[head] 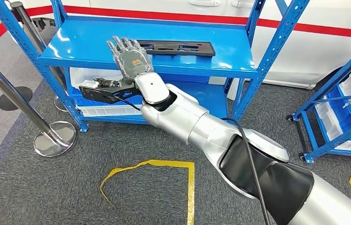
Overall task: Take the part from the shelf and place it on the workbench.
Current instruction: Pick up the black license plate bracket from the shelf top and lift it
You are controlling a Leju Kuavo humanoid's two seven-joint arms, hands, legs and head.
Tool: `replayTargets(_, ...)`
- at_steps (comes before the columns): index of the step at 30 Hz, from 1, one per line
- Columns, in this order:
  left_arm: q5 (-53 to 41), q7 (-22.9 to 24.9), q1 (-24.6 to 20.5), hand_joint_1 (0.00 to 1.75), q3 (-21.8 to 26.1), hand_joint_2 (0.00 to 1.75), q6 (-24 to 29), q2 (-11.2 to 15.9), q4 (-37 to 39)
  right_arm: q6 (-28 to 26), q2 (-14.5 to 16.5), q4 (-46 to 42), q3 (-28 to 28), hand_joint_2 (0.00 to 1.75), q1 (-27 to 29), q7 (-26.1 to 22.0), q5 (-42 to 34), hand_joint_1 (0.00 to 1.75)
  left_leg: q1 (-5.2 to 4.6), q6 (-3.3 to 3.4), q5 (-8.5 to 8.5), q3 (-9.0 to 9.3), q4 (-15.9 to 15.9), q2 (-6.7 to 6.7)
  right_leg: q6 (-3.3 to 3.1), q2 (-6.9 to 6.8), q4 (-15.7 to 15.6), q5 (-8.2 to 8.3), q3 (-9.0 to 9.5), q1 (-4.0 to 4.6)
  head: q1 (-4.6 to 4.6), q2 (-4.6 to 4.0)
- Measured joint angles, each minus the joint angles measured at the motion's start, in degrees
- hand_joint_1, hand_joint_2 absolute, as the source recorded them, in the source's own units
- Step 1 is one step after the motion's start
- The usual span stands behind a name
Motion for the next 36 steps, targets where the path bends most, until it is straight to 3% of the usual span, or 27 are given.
replayTargets(1, 0.06, 0.04, 0.0, 0.0, 0.0, 0.0, 0.04, 0.0, 0.0, 0.33, -0.13, 0.0, 0.0, 0.0, 0.09, 0.02, 0.04, 0.0, -0.02, 0.13, -0.31, 0.32, 0.02, -0.02, 0.07, -0.02, 3.44, -0.67, -2.33, -0.12, 0.01, 0.0)
replayTargets(2, 0.14, 0.11, 0.04, 0.0, 0.0, 0.0, 0.09, -0.01, 0.0, 0.64, -0.27, 0.01, 0.0, 0.0, 0.25, 0.07, 0.08, 0.0, -0.03, 0.19, -0.67, 0.75, 0.03, -0.06, 0.09, -0.04, 5.29, -0.33, -3.99, -0.21, 0.03, 0.0)
replayTargets(3, 0.2, 0.17, 0.11, 0.0, 0.0, 0.0, 0.13, -0.03, 0.0, 0.88, -0.43, 0.01, 0.0, 0.0, 0.36, 0.13, 0.11, 0.0, -0.03, 0.16, -1.09, 1.28, 0.05, -0.13, 0.02, -0.06, 4.73, 1.32, -4.51, -0.27, 0.05, 0.0)
replayTargets(5, 0.27, 0.33, 0.22, 0.0, 0.0, 0.0, 0.19, -0.09, 0.0, 1.21, -0.73, 0.02, 0.0, 0.0, 0.3, 0.35, 0.14, 0.0, 0.0, -0.09, -2.09, 2.52, 0.08, -0.27, -0.35, -0.08, -1.98, 6.82, -2.74, -0.24, 0.1, 0.0)
replayTargets(6, 0.28, 0.42, 0.22, 0.0, 0.0, 0.0, 0.22, -0.11, 0.01, 1.37, -0.95, 0.02, 0.0, 0.0, 0.2, 0.49, 0.19, 0.0, -0.1, -0.35, -2.57, 2.99, 0.11, -0.34, -0.59, -0.05, -5.56, 8.9, -1.32, -0.11, 0.01, 0.0)
replayTargets(7, 0.28, 0.54, 0.19, 0.0, 0.0, 0.0, 0.27, -0.13, 0.02, 1.54, -1.12, 0.02, 0.0, 0.0, 0.12, 0.62, 0.25, 0.0, -0.18, -0.65, -2.93, 3.25, 0.15, -0.41, -0.83, -0.03, -8.36, 9.82, -0.07, -0.01, -0.08, 0.0)
replayTargets(9, 0.3, 0.76, 0.14, 0.0, 0.0, 0.0, 0.38, -0.14, 0.05, 1.77, -1.43, 0.03, 0.0, 0.0, 0.14, 0.83, 0.42, 0.0, -0.26, -1.27, -3.27, 3.31, 0.09, -0.45, -1.3, 0.07, -10.31, 9.15, 1.09, 0.3, -0.2, 0.0)
replayTargets(12, 0.34, 0.94, 0.16, 0.0, 0.0, 0.0, 0.52, -0.15, 0.09, 1.79, -1.86, 0.03, 0.0, 0.0, 0.09, 1.11, 0.56, 0.0, -0.08, -2.04, -4.29, 2.94, 0.88, -0.23, -1.99, 0.2, -11.49, 8.43, 1.84, 0.04, -0.01, 0.0)
replayTargets(14, 0.38, 1.05, 0.05, 0.0, -0.01, 0.0, 0.72, -0.11, 0.11, 1.79, -2.15, 0.05, 0.0, 0.0, 0.21, 1.21, 0.6, 0.0, -0.09, -2.25, -6.75, 0.28, 6.15, -0.07, -2.4, 0.24, -12.06, 8.16, 2.69, -0.17, -0.13, 0.0)
replayTargets(16, 0.39, 1.26, 0.02, 0.0, -0.02, 0.0, 0.89, -0.09, 0.14, 1.8, -2.7, 0.14, 0.0, 0.0, 0.94, 1.32, 0.63, 0.0, -0.13, -2.35, -8.96, -4.07, 13.82, -0.06, -2.68, 0.23, -12.19, 7.62, 3.5, -0.1, -0.15, 0.0)
replayTargets(17, 0.39, 1.36, 0.12, 0.0, -0.02, 0.0, 0.92, -0.1, 0.16, 1.79, -3.01, 0.21, 0.0, 0.0, 1.4, 1.42, 0.63, 0.0, -0.13, -2.41, -8.81, -5.79, 16.09, -0.05, -2.73, 0.23, -12.18, 7.27, 3.95, -0.05, -0.15, 0.0)
replayTargets(18, 0.4, 1.43, 0.23, 0.0, -0.02, 0.0, 0.95, -0.11, 0.18, 1.78, -3.31, 0.27, 0.0, 0.0, 1.73, 1.55, 0.64, 0.0, -0.13, -2.49, -7.44, -6.67, 16.3, -0.04, -2.72, 0.26, -12.13, 6.9, 4.42, -0.03, -0.14, 0.0)
replayTargets(19, 0.41, 1.45, 0.31, 0.0, -0.02, 0.0, 0.96, -0.12, 0.2, 1.77, -3.53, 0.31, 0.0, 0.0, 1.86, 1.66, 0.66, 0.0, -0.12, -2.54, -4.92, -6.52, 14.24, -0.02, -2.67, 0.3, -12.04, 6.48, 4.95, -0.02, -0.14, 0.0)
replayTargets(21, 0.41, 1.45, 0.35, 0.0, -0.02, 0.0, 0.98, -0.09, 0.21, 1.73, -3.77, 0.31, 0.0, 0.0, 1.65, 1.77, 0.73, 0.0, -0.26, -2.35, 0.6, -4.34, 6.97, 0.04, -2.4, 0.44, -11.85, 5.57, 5.94, 0.04, -0.17, 0.0)
replayTargets(22, 0.41, 1.45, 0.29, 0.0, -0.02, 0.0, 0.98, -0.08, 0.23, 1.73, -3.82, 0.31, -0.01, 0.0, 1.48, 1.77, 0.77, 0.0, -0.43, -2.08, 2.11, -3.19, 4.05, 0.05, -2.17, 0.55, -11.78, 5.24, 6.22, 0.09, -0.23, 0.0)
replayTargets(23, 0.41, 1.48, 0.22, 0.0, -0.02, 0.0, 0.99, -0.08, 0.25, 1.72, -3.88, 0.31, -0.01, 0.0, 1.36, 1.77, 0.79, 0.0, -0.6, -1.79, 2.4, -2.39, 2.22, 0.05, -1.93, 0.61, -11.74, 5.04, 6.28, 0.15, -0.28, 0.0)
replayTargets(26, 0.43, 1.57, 0.04, 0.0, -0.02, 0.0, 1.03, -0.07, 0.26, 1.7, -4.15, 0.31, -0.03, 0.0, 1.16, 1.82, 0.79, 0.0, -0.53, -0.97, 1.02, -1.26, 0.36, 0.02, -1.19, 0.56, -11.73, 4.69, 6.05, 0.28, -0.3, 0.0)
replayTargets(28, 0.43, 1.67, 0.07, 0.0, -0.02, 0.0, 1.12, -0.08, 0.26, 1.72, -4.44, 0.31, -0.04, 0.0, 0.91, 2.0, 0.79, 0.0, -0.13, -0.42, 0.79, -0.4, -0.42, 0.04, -0.56, 0.31, -9.39, 3.38, 5.12, 0.33, -0.09, 0.0)
replayTargets(31, 0.41, 1.9, 0.02, 0.0, -0.04, 0.0, 1.2, -0.07, 0.26, 1.87, -5.02, 0.31, -0.08, 0.0, 0.94, 2.14, 0.78, 0.0, -0.05, 0.24, 0.23, 0.49, -0.67, 0.04, 0.09, 0.05, 1.23, -0.18, -0.93, -0.01, 0.11, 0.0)
replayTargets(32, 0.4, 1.93, 0.02, 0.0, -0.04, 0.0, 1.19, -0.07, 0.26, 1.91, -5.24, 0.31, -0.09, 0.0, 1.17, 2.12, 0.77, 0.0, -0.05, 0.31, -0.05, 0.76, -0.62, 0.0, 0.23, 0.0, 3.94, -0.41, -2.94, -0.16, 0.11, 0.0)
replayTargets(33, 0.4, 1.93, 0.04, 0.0, -0.04, 0.0, 1.18, -0.08, 0.26, 1.97, -5.47, 0.31, -0.09, 0.0, 1.4, 2.03, 0.75, 0.0, -0.04, 0.32, -0.39, 1.13, -0.55, -0.06, 0.31, -0.03, 4.67, 0.54, -4.03, -0.31, 0.14, 0.0)
replayTargets(34, 0.4, 1.92, 0.07, 0.0, -0.04, 0.0, 1.16, -0.09, 0.26, 2.05, -5.68, 0.31, -0.11, 0.0, 1.55, 1.96, 0.74, 0.0, -0.01, 0.27, -0.79, 1.61, -0.46, -0.15, 0.34, -0.06, 3.19, 2.56, -3.99, -0.44, 0.14, 0.0)
replayTargets(36, 0.4, 1.83, 0.09, 0.0, -0.04, 0.0, 1.09, -0.12, 0.26, 2.33, -6.16, 0.31, -0.2, 0.87, 1.59, 1.86, 0.72, 0.0, 0.03, -0.06, -1.72, 2.59, -0.26, -0.33, 0.13, -0.07, -3.93, 7.55, -1.5, -0.57, 0.12, 0.0)
